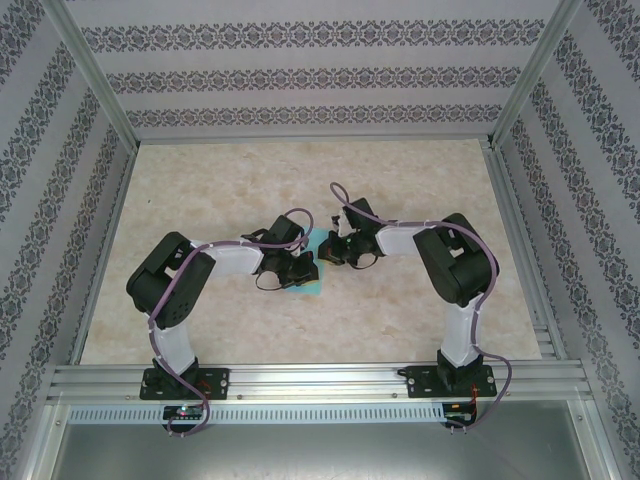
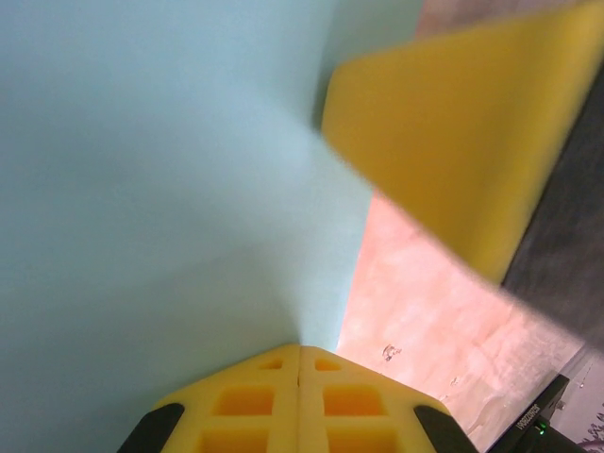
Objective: Fold a paper plane with a square sheet of paper (pick it up from the middle)
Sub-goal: Fold the square sheet of paper in half at the center of the table.
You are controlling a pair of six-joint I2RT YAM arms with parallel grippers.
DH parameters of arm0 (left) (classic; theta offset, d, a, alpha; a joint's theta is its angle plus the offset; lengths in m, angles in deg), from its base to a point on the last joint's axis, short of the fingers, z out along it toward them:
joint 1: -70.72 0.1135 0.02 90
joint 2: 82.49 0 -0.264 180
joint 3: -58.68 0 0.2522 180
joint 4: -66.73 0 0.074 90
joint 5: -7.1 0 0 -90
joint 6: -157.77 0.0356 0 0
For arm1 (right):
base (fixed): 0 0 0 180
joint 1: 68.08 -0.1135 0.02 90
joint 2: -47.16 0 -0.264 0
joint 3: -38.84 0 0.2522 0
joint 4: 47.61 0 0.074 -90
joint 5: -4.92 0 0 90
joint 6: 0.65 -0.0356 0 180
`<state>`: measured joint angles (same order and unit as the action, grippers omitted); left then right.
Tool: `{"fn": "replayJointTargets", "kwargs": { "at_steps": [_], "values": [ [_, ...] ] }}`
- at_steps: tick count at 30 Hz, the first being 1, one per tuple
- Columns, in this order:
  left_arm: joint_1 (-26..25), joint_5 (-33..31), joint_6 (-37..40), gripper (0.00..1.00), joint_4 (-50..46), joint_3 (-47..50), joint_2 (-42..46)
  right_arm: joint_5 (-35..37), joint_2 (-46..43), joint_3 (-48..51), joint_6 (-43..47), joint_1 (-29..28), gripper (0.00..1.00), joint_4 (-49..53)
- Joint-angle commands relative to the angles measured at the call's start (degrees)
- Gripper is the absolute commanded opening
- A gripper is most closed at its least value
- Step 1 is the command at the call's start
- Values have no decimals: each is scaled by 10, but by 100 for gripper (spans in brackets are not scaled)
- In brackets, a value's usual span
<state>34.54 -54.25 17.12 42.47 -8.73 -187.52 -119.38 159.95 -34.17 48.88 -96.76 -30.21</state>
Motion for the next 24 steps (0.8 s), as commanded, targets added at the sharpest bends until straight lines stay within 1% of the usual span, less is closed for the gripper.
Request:
{"fn": "replayJointTargets", "kwargs": {
  "at_steps": [1,10,18,24],
  "values": [
    [-9,-30,6,0,-85,33,-13,83,25,-26,20,34,0,-7],
    [-9,-30,7,0,-85,36,-12,106,63,-82,25,53,0,17],
    [-9,-29,10,0,-84,38,-15,150,80,-137,23,60,0,53],
    [-9,-30,10,0,-81,39,-18,154,92,-184,32,66,0,83]
  ]
}}
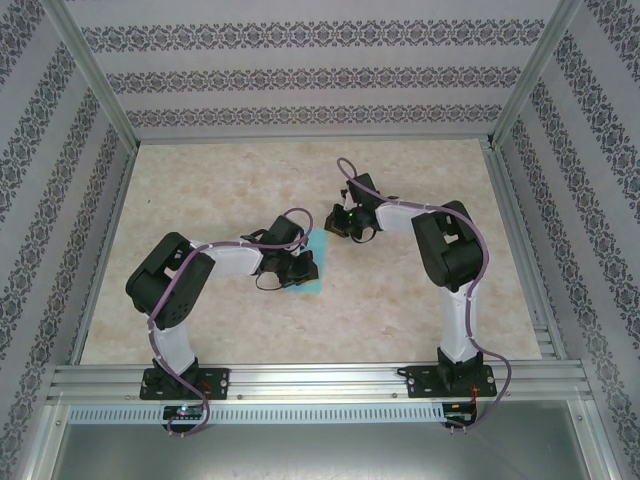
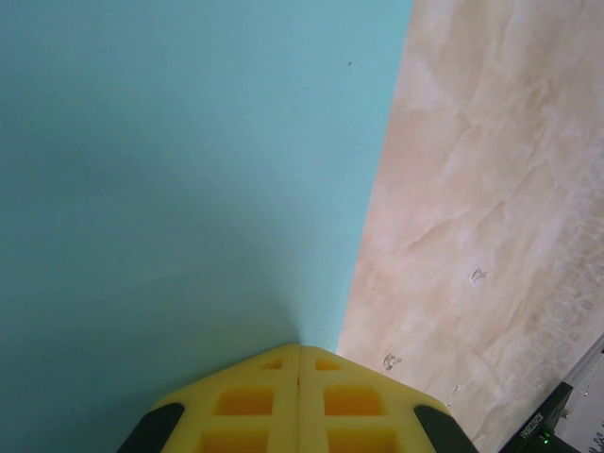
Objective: Fold a paper plane with a square sheet of paper (pick it up from the middle)
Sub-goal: Fold the square sheet of paper in half at the center of the table.
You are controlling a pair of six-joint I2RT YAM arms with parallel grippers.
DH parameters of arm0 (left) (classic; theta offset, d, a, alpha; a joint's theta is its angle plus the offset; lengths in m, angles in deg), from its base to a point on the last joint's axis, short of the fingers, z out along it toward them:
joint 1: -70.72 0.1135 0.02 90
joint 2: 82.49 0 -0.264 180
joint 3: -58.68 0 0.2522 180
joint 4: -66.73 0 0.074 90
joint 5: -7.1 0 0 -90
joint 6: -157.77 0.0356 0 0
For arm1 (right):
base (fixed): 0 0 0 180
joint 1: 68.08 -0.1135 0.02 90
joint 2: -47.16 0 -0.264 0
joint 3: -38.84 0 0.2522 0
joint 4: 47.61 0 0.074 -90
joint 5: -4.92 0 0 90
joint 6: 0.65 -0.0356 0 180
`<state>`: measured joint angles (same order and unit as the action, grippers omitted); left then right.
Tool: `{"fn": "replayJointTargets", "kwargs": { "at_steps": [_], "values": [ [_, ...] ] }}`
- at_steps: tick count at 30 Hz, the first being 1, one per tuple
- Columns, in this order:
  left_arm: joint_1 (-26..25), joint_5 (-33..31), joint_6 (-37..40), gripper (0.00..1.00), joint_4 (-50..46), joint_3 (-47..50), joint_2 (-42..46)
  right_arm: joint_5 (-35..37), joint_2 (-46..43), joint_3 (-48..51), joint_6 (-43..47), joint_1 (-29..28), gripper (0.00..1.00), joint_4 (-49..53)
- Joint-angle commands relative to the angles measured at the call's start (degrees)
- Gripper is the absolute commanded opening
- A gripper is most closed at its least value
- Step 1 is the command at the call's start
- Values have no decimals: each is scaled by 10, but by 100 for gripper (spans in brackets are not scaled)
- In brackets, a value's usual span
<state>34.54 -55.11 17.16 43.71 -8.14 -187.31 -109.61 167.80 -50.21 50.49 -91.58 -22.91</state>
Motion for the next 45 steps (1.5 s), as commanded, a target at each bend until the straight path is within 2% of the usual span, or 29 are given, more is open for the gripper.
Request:
{"fn": "replayJointTargets", "kwargs": {
  "at_steps": [1,7,11,14,18,21,27,45],
  "values": [
    [-9,-21,11,0,-92,33,-21,53,13,-30,17,17,0,12],
    [-8,-13,21,0,-78,9,-16,7,-53,-8,27,33,0,-2],
    [-4,4,31,1,-71,-45,10,-18,-129,74,22,26,0,-25],
    [5,-23,43,6,-99,-89,27,-29,-180,150,2,10,0,-51],
    [28,-41,51,7,-105,-110,11,-17,-221,209,-25,-37,0,-70],
    [41,-36,49,5,-97,-124,-19,6,-221,223,-41,-78,0,-74],
    [60,-29,47,1,-81,-154,-74,17,-191,223,-69,-119,0,-105],
    [76,-33,37,0,-81,-123,-96,21,-143,220,-54,-150,0,-56]
  ]
}}
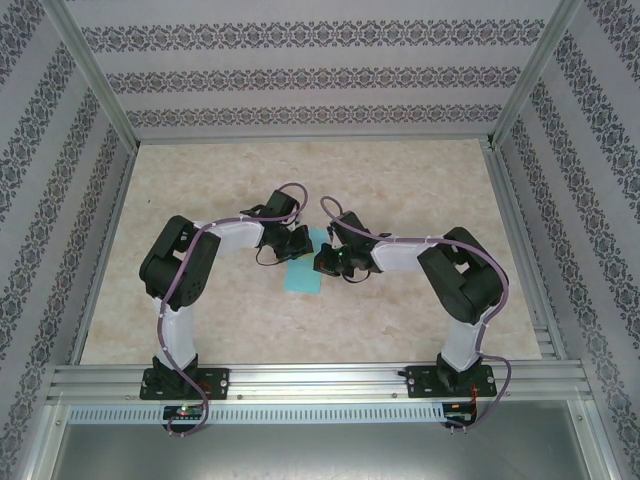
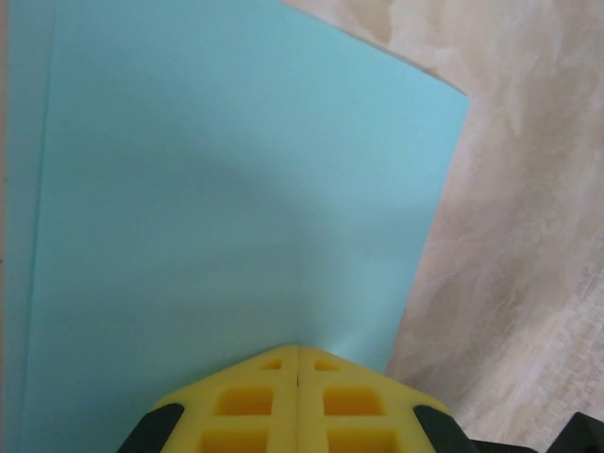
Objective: Fold a paper plane with a square sheet of paper (pick it up from the middle)
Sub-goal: Fold the square sheet of paper in half at the center of the table.
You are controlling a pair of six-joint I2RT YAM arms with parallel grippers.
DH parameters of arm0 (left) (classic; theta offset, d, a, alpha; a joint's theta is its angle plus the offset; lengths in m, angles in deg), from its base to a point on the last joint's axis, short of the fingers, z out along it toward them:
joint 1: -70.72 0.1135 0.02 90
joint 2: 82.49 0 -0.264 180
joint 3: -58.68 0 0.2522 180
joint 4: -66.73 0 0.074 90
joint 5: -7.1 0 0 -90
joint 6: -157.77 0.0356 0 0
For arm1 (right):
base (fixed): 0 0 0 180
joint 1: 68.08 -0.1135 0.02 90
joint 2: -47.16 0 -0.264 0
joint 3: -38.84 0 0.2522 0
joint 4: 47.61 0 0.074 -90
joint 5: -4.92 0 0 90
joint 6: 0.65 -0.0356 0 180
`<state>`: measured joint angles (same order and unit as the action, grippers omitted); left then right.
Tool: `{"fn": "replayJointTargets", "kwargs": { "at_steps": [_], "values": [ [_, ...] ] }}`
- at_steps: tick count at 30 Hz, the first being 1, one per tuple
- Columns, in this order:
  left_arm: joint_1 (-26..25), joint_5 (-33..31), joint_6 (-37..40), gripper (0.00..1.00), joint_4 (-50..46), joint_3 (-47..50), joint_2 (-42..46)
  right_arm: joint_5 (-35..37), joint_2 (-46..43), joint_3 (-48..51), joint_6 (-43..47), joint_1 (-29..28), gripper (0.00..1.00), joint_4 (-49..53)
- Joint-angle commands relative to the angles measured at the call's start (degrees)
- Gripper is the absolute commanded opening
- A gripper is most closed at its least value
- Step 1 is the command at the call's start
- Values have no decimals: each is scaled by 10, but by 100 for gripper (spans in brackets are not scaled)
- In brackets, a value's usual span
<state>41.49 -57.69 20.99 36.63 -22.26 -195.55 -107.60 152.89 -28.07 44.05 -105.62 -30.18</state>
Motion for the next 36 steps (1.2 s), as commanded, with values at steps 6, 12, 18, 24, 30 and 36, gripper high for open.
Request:
{"fn": "replayJointTargets", "kwargs": {
  "at_steps": [6,12,18,24,30,36],
  "values": [
    [7,-16,-4,0,-18,26,-17,-14,-13,27,27,-25,0,38],
    [6,-22,-7,0,-19,33,-21,-18,-37,64,30,-47,0,50],
    [7,-20,-9,0,-13,36,-23,-14,-54,96,18,-75,0,51],
    [6,-16,-6,0,-12,34,-24,-1,-76,112,14,-79,0,54],
    [6,16,-5,1,-11,14,-7,28,-129,96,11,-78,0,65],
    [12,34,0,25,-30,-24,53,114,-170,55,-10,-66,4,96]
  ]
}}
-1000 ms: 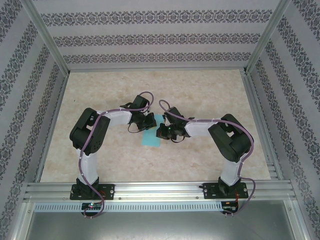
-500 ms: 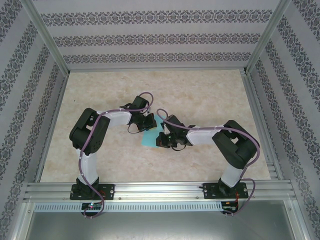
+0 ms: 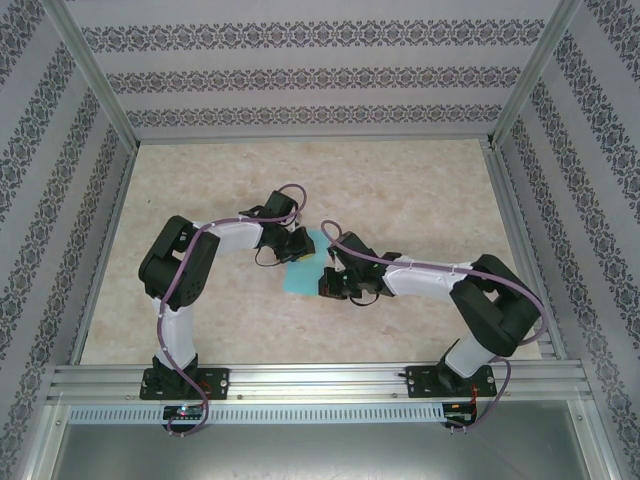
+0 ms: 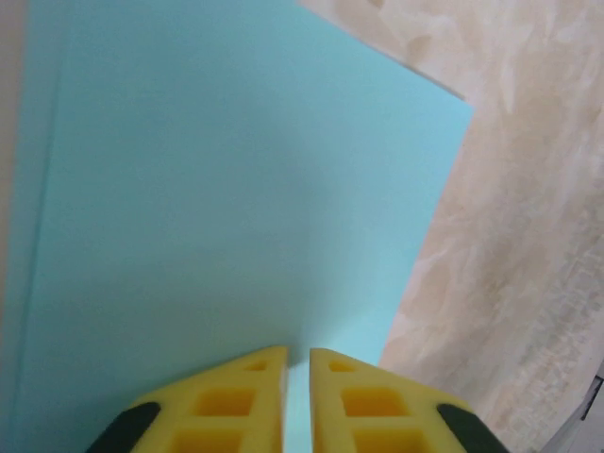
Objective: Fold a paper plane with a square sheet of paper (pick it up from the middle)
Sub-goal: Fold the square sheet of paper in half at the center of the table, then fold the triangle a second time at the center of the table.
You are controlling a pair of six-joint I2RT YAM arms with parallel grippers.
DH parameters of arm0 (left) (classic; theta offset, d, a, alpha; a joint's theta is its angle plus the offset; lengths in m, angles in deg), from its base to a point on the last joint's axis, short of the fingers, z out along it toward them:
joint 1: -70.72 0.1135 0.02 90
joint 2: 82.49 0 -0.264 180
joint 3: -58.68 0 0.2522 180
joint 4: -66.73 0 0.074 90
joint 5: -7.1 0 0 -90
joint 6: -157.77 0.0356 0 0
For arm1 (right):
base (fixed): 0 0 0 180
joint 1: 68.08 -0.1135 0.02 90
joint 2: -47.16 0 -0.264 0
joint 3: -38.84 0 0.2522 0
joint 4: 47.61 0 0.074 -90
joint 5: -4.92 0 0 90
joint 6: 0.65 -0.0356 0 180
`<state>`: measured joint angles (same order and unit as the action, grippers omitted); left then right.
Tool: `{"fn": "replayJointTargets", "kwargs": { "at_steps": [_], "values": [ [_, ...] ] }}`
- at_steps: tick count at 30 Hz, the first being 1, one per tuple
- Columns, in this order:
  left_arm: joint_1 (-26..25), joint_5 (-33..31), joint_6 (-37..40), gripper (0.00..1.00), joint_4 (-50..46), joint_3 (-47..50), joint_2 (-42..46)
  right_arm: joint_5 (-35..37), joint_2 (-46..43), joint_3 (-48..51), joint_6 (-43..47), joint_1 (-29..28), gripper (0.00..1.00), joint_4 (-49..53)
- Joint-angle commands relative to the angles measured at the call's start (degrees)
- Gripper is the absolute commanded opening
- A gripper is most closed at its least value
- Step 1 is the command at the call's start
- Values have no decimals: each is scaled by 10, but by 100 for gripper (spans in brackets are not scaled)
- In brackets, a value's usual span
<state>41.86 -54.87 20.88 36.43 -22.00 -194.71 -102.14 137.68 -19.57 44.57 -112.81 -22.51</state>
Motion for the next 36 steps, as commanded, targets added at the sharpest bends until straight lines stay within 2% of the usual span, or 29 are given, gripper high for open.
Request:
{"fn": "replayJointTargets", "kwargs": {
  "at_steps": [1,3,8,15,21,26,36],
  "values": [
    [12,4,3,29,-34,-29,58,76,-15,-43,-20,8,7,25],
    [25,-1,6,36,-43,-24,84,98,1,-72,-29,10,10,39],
    [70,-32,35,45,-81,32,154,133,89,-168,-38,13,18,73],
    [130,-24,67,50,-98,107,190,168,188,-273,-31,23,22,137],
    [132,3,94,51,-100,134,181,183,232,-307,-11,23,26,195],
    [131,23,99,51,-97,154,177,136,256,-306,44,15,32,198],
    [85,44,88,55,-78,192,185,113,266,-288,50,21,33,133]
  ]
}}
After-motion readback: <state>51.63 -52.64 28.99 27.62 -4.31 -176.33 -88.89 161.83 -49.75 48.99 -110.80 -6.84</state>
